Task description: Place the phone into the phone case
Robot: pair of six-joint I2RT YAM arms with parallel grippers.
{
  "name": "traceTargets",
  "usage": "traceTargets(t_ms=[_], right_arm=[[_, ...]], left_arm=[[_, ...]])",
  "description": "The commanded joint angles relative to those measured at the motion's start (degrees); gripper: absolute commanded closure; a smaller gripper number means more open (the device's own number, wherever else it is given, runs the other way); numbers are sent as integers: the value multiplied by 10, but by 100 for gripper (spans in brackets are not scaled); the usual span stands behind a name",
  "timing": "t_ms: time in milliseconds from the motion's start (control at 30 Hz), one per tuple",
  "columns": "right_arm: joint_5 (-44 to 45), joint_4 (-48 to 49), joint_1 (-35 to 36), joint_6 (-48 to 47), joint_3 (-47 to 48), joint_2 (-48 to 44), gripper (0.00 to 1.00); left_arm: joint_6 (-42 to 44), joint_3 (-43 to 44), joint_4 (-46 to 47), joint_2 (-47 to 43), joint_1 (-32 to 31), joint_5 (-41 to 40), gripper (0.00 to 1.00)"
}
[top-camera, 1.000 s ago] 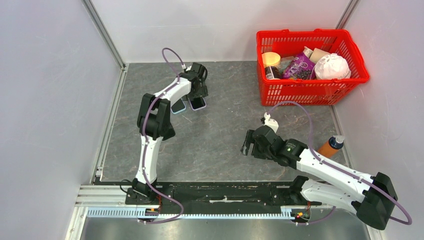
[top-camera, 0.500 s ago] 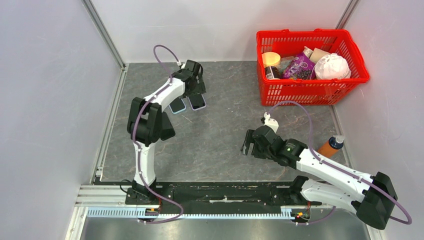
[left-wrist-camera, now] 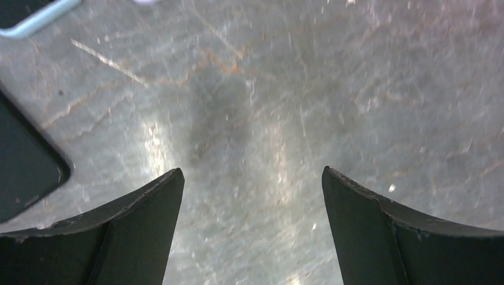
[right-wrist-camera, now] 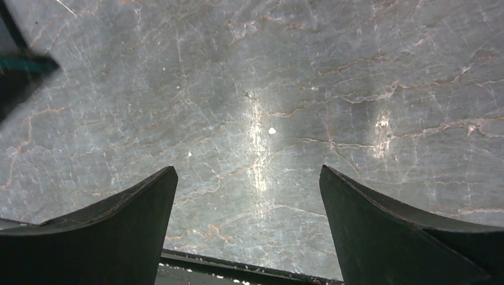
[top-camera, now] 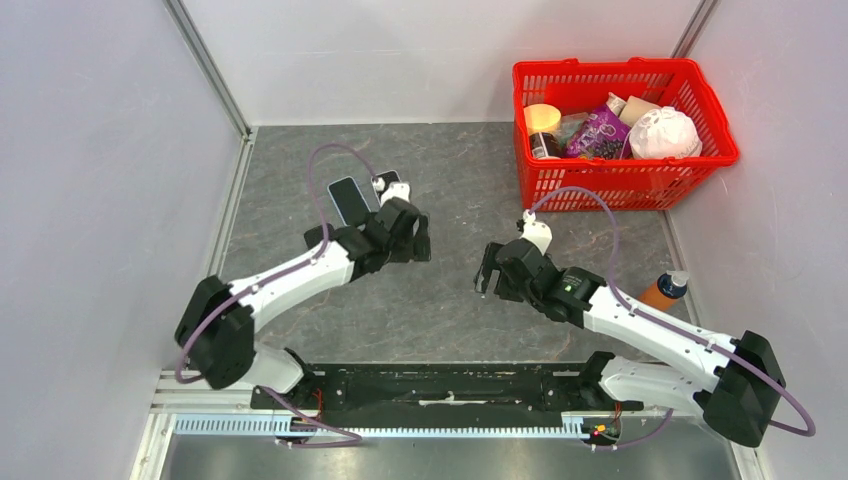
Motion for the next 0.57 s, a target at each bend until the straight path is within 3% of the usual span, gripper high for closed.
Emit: traceTargets(t_ms=[0, 300, 533], right_arm=[[54, 48, -2, 7, 14, -5, 3], [95, 111, -2, 25, 7, 21, 3], [87, 110, -2, 21, 23, 53, 3]], left_arm=[[-33, -77, 24, -79, -28, -32, 8], [-33, -148, 15, -178, -38, -19, 7], [-35, -163, 28, -193, -38, -7, 7]])
